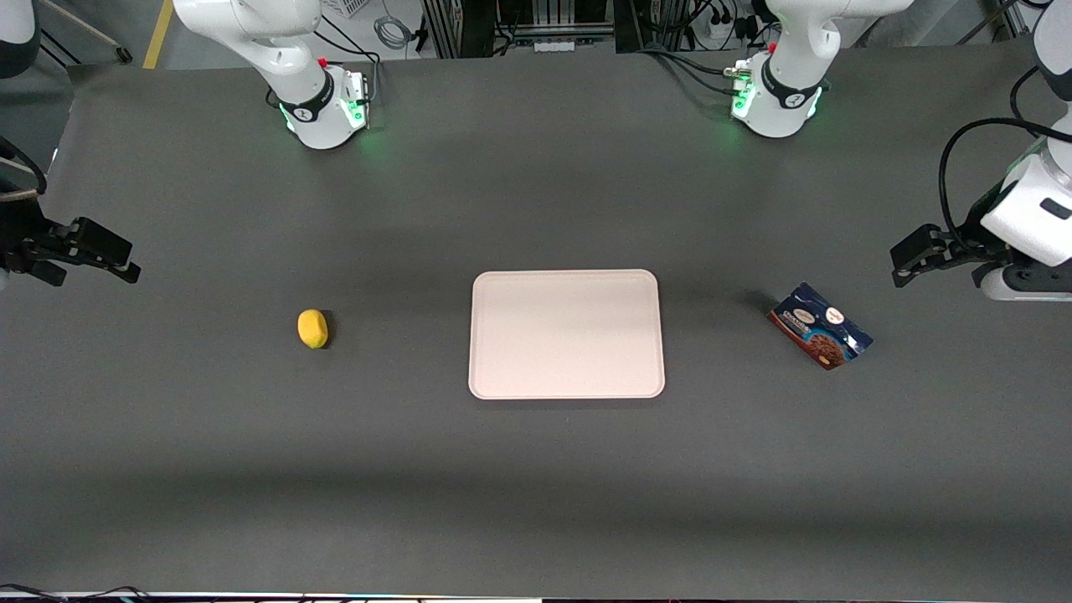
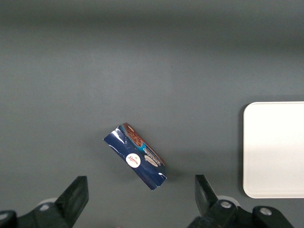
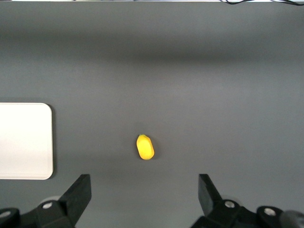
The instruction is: Place cookie box on tray
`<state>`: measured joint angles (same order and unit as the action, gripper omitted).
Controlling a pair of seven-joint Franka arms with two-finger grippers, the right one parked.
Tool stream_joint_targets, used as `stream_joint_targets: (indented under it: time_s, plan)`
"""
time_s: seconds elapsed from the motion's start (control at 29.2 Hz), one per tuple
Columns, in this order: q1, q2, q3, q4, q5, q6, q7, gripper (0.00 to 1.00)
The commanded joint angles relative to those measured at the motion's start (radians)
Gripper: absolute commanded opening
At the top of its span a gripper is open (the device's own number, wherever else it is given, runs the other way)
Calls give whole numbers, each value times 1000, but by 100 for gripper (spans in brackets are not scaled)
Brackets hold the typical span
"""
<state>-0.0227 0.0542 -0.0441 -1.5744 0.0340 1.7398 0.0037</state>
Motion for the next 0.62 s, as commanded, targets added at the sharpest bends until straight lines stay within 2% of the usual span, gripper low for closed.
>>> stream_joint_targets:
  time_s: [0.0,0.58]
  plan:
    - [-3,16,3,28,10,-28,9,100]
    - [3,18,3,30,3,-75,6,100]
